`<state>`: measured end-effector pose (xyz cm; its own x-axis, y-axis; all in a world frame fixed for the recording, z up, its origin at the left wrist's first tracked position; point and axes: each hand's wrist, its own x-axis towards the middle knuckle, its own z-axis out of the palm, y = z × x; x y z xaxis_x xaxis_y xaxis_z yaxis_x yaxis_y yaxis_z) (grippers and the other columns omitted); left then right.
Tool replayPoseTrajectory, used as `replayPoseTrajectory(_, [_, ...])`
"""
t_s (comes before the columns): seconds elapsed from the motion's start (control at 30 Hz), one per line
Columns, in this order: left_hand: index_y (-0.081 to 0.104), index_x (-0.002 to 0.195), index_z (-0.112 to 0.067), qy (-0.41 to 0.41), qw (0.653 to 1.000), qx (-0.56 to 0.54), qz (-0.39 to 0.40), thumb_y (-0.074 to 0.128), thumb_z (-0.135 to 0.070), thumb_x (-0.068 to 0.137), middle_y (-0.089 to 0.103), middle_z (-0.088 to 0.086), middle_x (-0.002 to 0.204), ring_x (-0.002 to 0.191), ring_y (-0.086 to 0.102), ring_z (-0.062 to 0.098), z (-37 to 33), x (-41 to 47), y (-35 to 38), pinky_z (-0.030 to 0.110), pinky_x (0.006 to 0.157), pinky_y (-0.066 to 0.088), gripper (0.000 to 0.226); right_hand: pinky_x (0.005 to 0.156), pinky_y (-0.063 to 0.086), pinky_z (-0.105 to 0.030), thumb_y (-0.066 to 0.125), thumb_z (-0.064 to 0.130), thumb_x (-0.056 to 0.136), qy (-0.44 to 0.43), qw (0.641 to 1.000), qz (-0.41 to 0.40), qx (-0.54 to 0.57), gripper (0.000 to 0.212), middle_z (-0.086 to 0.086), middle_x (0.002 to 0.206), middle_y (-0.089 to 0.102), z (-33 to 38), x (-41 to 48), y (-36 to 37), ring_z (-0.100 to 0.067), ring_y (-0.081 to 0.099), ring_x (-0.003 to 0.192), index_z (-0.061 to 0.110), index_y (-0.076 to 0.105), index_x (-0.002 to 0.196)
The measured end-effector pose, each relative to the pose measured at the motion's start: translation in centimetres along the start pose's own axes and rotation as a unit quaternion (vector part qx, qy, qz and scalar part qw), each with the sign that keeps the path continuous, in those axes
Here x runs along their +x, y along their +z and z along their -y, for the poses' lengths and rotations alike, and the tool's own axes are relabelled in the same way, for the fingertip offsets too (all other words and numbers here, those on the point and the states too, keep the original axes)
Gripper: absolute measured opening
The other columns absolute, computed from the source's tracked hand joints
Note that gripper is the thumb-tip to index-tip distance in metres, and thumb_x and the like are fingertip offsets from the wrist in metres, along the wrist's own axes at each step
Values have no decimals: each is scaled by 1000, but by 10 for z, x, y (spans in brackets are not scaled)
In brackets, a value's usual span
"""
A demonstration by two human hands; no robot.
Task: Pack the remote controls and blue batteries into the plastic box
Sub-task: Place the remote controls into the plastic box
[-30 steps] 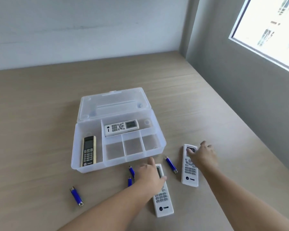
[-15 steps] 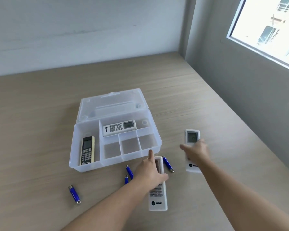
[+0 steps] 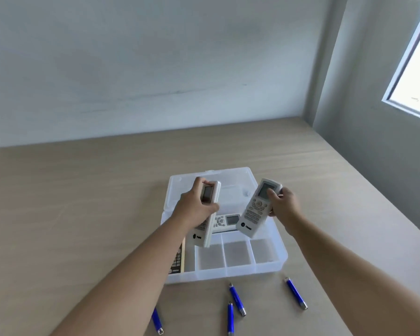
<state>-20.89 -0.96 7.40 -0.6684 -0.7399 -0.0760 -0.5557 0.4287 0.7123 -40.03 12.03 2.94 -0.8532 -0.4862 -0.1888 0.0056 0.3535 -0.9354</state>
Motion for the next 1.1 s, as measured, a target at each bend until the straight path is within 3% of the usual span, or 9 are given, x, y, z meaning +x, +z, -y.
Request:
replayPoseTrajectory(0.13, [38, 110, -41, 8, 999, 24, -30, 71, -30, 75, 62, -5, 81, 82, 62, 24, 19, 23, -22, 29, 66, 51, 49, 56, 59, -37, 61, 11, 88, 60, 996, 26, 60, 26, -18, 102, 57, -7, 8, 34, -27, 66, 69, 9, 44, 107])
replayPoseTrajectory(0.3, [39, 116, -36, 28, 998, 36, -41, 73, -27, 76, 62, -6, 83, 84, 67, 27, 36, 44, -31, 38, 78, 57, 54, 44, 59, -29, 58, -1, 83, 163, 979, 39, 120, 37, -22, 106, 57, -26, 16, 74, -30, 66, 74, 2, 42, 116])
replayPoseTrajectory(0.43, [39, 116, -37, 32, 998, 32, -40, 72, -29, 76, 57, -10, 80, 81, 64, 26, 47, 59, -26, 40, 76, 57, 53, 62, 63, -39, 47, -6, 83, 252, 953, 56, 158, 37, -25, 95, 65, -33, 24, 100, -29, 68, 54, -4, 46, 120])
replayPoseTrajectory(0.57, [38, 115, -42, 43, 998, 40, -34, 71, -31, 75, 51, -19, 79, 78, 59, 20, 53, 70, -17, 34, 73, 52, 53, 75, 57, -43, 42, -9, 87, 280, 946, 70, 149, 35, -26, 99, 61, -35, 26, 115, -34, 64, 68, -10, 45, 122])
replayPoseTrajectory(0.6, [38, 115, -42, 46, 998, 40, -32, 72, -32, 75, 51, -19, 79, 77, 58, 19, 53, 72, -15, 32, 71, 51, 53, 77, 57, -43, 43, -8, 88, 274, 950, 68, 131, 35, -24, 92, 59, -35, 25, 117, -34, 64, 71, -11, 45, 122])
replayPoseTrajectory(0.73, [38, 114, -42, 46, 998, 42, -24, 72, -32, 75, 50, -20, 79, 75, 57, 17, 53, 79, -11, 27, 64, 46, 53, 85, 52, -38, 47, 21, 93, 183, 969, 63, -152, 39, -14, 80, 56, -28, 19, 115, -32, 63, 95, -5, 50, 121])
replayPoseTrajectory(0.87, [37, 115, -41, 47, 997, 52, -17, 72, -32, 76, 56, -10, 86, 76, 57, 18, 51, 82, -7, 26, 65, 42, 54, 100, 38, -38, 43, 40, 91, 119, 913, 100, -378, 48, -16, 130, 52, -33, 18, 104, -32, 43, 123, 6, 55, 123])
replayPoseTrajectory(0.97, [35, 120, -40, 73, 994, 77, 3, 71, -31, 77, 61, 0, 103, 86, 59, 23, 42, 84, 1, 30, 70, 47, 56, 100, 38, -41, 38, 36, 93, 55, 902, 114, -412, 43, -13, 131, 51, -37, 24, 92, -31, 42, 123, 7, 54, 121])
replayPoseTrajectory(1.1, [35, 129, -37, 149, 970, 188, 51, 72, -31, 75, 63, 7, 113, 95, 63, 29, 26, 83, 25, 35, 77, 52, 66, 93, 42, -39, 49, 14, 86, -92, 912, -43, -396, 32, -12, 119, 60, -36, 36, 56, -31, 49, 111, 10, 58, 117])
